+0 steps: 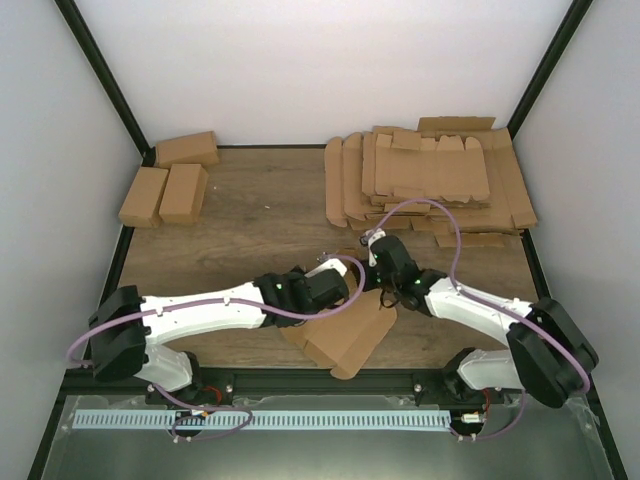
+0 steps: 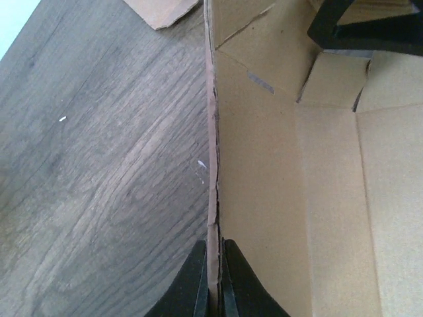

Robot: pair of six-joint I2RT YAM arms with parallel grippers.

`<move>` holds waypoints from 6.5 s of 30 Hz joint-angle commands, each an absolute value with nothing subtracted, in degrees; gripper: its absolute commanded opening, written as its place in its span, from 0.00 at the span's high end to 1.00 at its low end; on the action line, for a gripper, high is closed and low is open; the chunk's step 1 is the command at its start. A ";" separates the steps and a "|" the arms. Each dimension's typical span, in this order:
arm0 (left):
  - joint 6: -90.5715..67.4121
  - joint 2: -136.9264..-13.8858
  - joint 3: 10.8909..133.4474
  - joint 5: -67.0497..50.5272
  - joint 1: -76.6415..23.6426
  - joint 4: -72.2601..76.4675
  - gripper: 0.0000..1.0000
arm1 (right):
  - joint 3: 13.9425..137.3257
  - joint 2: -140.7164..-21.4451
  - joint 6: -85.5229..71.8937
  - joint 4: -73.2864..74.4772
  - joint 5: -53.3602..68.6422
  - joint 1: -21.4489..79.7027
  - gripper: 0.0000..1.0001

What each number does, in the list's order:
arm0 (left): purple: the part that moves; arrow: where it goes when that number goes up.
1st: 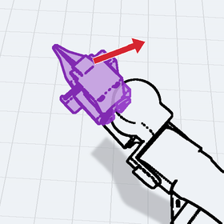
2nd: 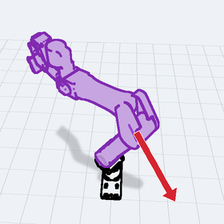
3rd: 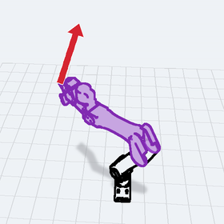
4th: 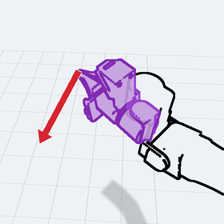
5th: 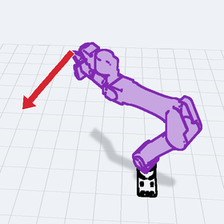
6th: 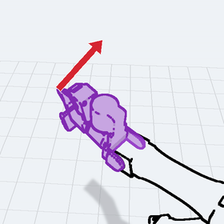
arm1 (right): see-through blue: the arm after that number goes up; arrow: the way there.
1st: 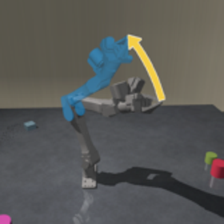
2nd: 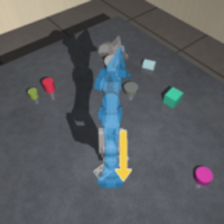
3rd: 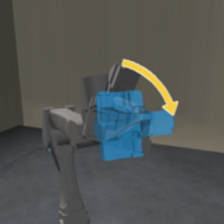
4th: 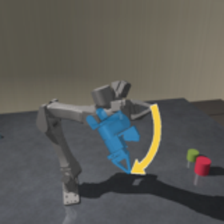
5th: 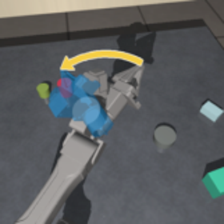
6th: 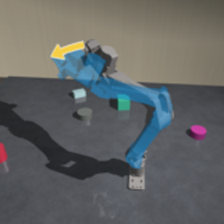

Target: Fold the paper box

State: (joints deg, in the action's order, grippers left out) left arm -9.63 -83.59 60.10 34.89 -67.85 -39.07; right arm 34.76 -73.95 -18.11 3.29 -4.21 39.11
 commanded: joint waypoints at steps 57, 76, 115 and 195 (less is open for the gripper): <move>-11.56 -91.79 62.97 47.97 -67.04 -43.09 0.96 | 23.41 -68.35 -51.39 9.51 24.48 37.53 0.57; -12.94 -96.79 62.01 49.79 -68.99 -44.52 0.92 | 26.70 -68.71 -46.58 10.80 20.24 39.40 0.52; -15.01 -94.20 60.74 52.28 -69.13 -45.00 0.91 | 33.46 -79.23 -21.98 -19.00 9.15 32.78 0.43; -17.58 -99.78 60.82 57.57 -78.20 -47.73 0.91 | 17.71 -52.25 -33.34 -8.06 12.71 30.48 0.57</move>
State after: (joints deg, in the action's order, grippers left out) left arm -16.58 -99.53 60.73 56.36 -77.78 -47.33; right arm 17.78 -54.39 -31.27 -9.74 7.42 34.59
